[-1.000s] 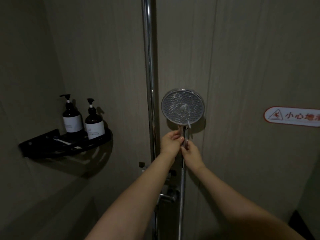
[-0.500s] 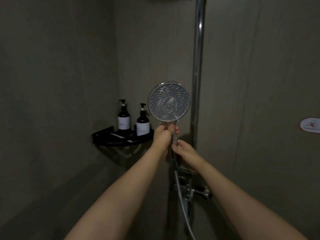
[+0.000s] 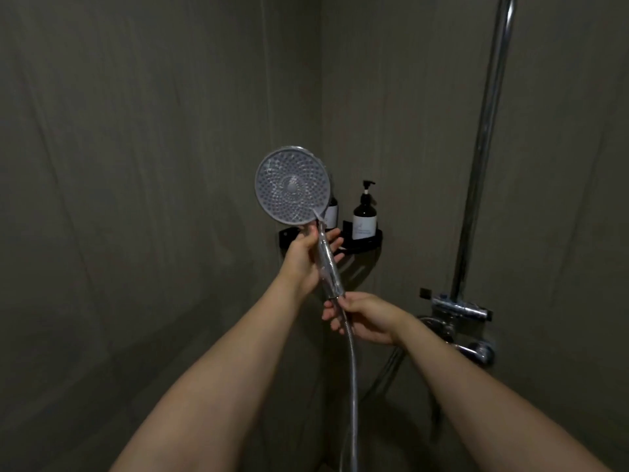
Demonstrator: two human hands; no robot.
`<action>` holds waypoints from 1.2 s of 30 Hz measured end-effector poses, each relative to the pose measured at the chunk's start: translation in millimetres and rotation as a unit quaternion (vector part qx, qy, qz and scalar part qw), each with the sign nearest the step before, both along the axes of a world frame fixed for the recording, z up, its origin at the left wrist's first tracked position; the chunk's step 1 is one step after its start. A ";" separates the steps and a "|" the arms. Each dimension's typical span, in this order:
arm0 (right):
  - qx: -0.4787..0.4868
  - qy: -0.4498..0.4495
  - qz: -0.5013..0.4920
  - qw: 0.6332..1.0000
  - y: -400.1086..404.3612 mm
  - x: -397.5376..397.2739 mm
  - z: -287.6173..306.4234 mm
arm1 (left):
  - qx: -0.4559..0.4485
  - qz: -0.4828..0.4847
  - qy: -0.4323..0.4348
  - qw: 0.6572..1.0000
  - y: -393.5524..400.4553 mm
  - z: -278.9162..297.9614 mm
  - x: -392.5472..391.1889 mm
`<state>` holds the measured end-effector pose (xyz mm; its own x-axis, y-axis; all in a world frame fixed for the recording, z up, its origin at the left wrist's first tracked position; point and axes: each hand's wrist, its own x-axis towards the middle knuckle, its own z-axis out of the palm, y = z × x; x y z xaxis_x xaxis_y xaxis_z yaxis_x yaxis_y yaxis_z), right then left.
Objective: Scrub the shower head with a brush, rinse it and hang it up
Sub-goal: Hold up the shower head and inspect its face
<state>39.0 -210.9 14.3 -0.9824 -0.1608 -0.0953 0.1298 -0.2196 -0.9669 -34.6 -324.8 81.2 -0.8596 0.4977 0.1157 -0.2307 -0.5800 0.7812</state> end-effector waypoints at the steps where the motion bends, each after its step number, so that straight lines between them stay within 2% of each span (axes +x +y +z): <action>1: -0.030 -0.007 0.012 0.999 -4.5 -0.1 0.0 | 0.002 0.008 -0.006 1.000 -4.4 -1.8 -1.1; 3: -0.052 -0.021 0.044 0.997 -11.7 -1.3 1.7 | 0.002 0.038 -0.018 0.999 -9.5 -3.3 -3.3; 5: -0.021 -0.034 0.053 0.998 -16.9 -4.8 4.9 | 0.000 0.071 -0.025 0.997 -11.6 -2.7 -5.7; 10: 0.184 0.022 -0.014 0.983 -30.3 -11.1 18.0 | 0.000 0.143 -0.052 0.988 -10.3 7.3 -7.1; 12: 0.314 0.074 -0.052 0.945 -32.4 -9.7 22.0 | -0.001 0.174 -0.060 0.983 -5.9 10.1 -4.9; 14: 0.478 0.133 -0.111 0.861 -30.0 -9.6 21.0 | -0.004 0.211 -0.062 0.976 -1.0 10.7 -1.8; 15: 0.521 0.148 -0.137 0.829 -28.5 -9.6 19.4 | -0.002 0.225 -0.062 0.972 1.2 10.3 0.1; 16: 0.528 0.150 -0.143 0.823 -27.0 -8.4 16.9 | -0.001 0.233 -0.061 0.970 2.9 9.1 1.8; 17: 0.500 0.143 -0.128 0.844 -24.8 -7.2 13.9 | -0.004 0.237 -0.059 0.970 4.0 7.9 3.7; 19: 0.378 0.100 -0.075 0.917 -18.2 -2.8 12.6 | -0.014 0.236 -0.053 0.970 5.6 5.4 7.5; 21: 0.299 0.069 -0.047 0.951 -7.7 2.2 12.9 | -0.014 0.230 -0.055 0.972 7.4 2.0 10.2; 25: 0.320 0.112 -0.089 0.936 6.9 7.2 12.6 | -0.011 0.221 -0.056 0.974 13.7 4.1 17.3; 28: 0.247 0.095 -0.068 0.962 11.6 12.3 13.5 | -0.010 0.207 -0.043 0.977 17.9 7.8 21.5; 30: 0.239 0.091 -0.066 0.964 13.7 15.2 16.1 | -0.005 0.198 -0.038 0.979 20.8 9.4 25.0; 31: 0.274 0.103 -0.083 0.953 14.2 15.1 17.0 | -0.002 0.197 -0.039 0.980 22.4 10.0 26.6; 33: 0.398 0.130 -0.142 0.897 12.9 11.7 14.9 | 0.000 0.201 -0.039 0.979 25.3 11.7 30.1; 34: 0.421 0.133 -0.160 0.883 10.6 10.3 12.5 | -0.002 0.203 -0.036 0.978 26.1 12.4 31.0; 35: 0.404 0.134 -0.161 0.890 8.8 10.8 10.9 | -0.004 0.205 -0.031 0.978 26.5 13.3 31.4; 36: 0.354 0.132 -0.149 0.914 7.8 13.5 11.0 | -0.005 0.205 -0.027 0.978 26.3 14.1 30.7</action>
<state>52.5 -203.0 25.3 -0.9761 0.1281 0.1757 -0.0925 0.4867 -0.8687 -3.9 -298.5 95.3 -0.9919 0.1111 0.0619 -0.0214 -0.6252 0.7802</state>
